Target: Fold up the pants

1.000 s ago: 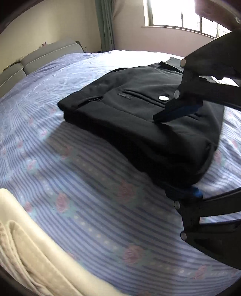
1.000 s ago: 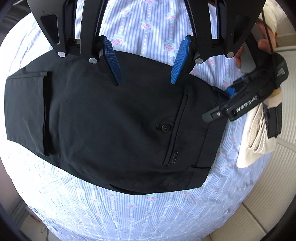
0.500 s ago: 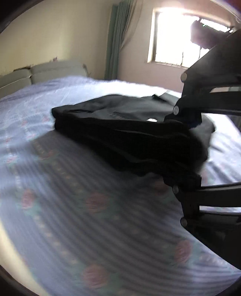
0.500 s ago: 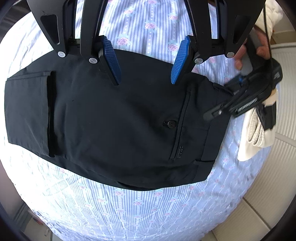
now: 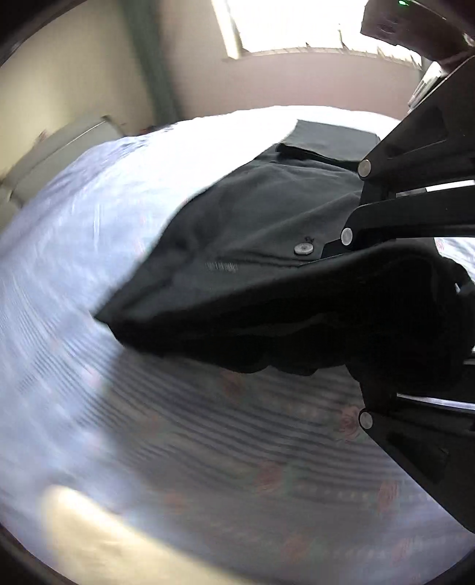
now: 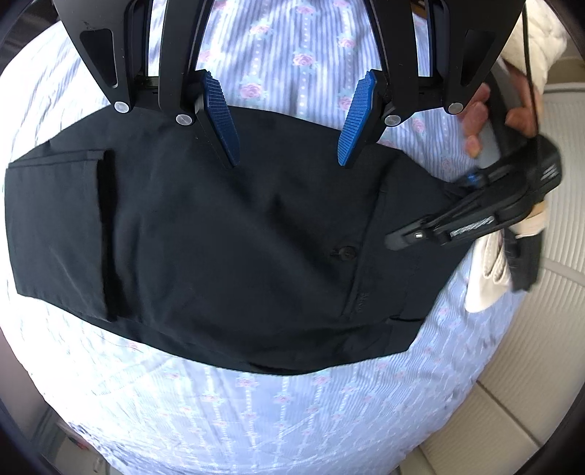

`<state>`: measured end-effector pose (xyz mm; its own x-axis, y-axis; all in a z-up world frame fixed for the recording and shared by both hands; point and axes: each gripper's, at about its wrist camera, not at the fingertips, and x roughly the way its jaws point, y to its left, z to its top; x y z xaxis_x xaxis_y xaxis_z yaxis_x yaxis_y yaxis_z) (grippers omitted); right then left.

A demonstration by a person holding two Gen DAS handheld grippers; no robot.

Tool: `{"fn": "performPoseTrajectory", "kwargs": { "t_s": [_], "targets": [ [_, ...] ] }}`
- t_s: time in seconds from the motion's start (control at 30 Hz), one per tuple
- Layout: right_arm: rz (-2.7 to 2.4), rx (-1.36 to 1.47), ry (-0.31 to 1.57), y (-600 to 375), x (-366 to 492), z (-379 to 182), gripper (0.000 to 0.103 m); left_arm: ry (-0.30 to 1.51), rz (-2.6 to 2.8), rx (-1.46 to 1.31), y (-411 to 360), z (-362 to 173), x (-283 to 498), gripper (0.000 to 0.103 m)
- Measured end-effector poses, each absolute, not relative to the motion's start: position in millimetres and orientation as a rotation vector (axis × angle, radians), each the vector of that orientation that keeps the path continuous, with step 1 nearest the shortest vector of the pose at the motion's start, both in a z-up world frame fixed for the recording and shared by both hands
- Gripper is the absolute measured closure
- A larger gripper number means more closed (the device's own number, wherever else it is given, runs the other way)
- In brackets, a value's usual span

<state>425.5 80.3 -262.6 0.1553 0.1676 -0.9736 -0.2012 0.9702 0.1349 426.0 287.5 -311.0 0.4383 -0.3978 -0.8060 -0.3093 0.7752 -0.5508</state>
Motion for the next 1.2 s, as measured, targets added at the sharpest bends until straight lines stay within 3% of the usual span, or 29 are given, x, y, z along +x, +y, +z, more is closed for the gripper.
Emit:
{"fn": "performPoseTrajectory", "kwargs": {
  "t_s": [0.3, 0.53, 0.73, 1.03, 1.2],
  "targets": [
    [0.197, 0.178, 1.329, -37.1, 407.6, -231.9, 0.046, 1.006, -0.094, -0.432, 176.3, -187.0, 458.9, 0.084],
    [0.123, 0.300, 1.279, -155.3, 393.2, -211.5, 0.046, 0.983, -0.177, -0.293, 54.0, -140.2, 492.0, 0.084],
    [0.069, 0.346, 1.224, -246.5, 385.6, -187.9, 0.046, 1.070, -0.205, -0.291, -47.7, -156.8, 524.8, 0.085],
    [-0.048, 0.449, 1.184, -343.5, 378.8, -191.5, 0.046, 1.323, -0.169, -0.130, -187.0, -249.9, 574.1, 0.084],
    [-0.084, 0.462, 1.221, -372.6, 376.2, -210.2, 0.046, 1.322, -0.232, -0.041, -239.0, -245.9, 580.0, 0.083]
  ]
}}
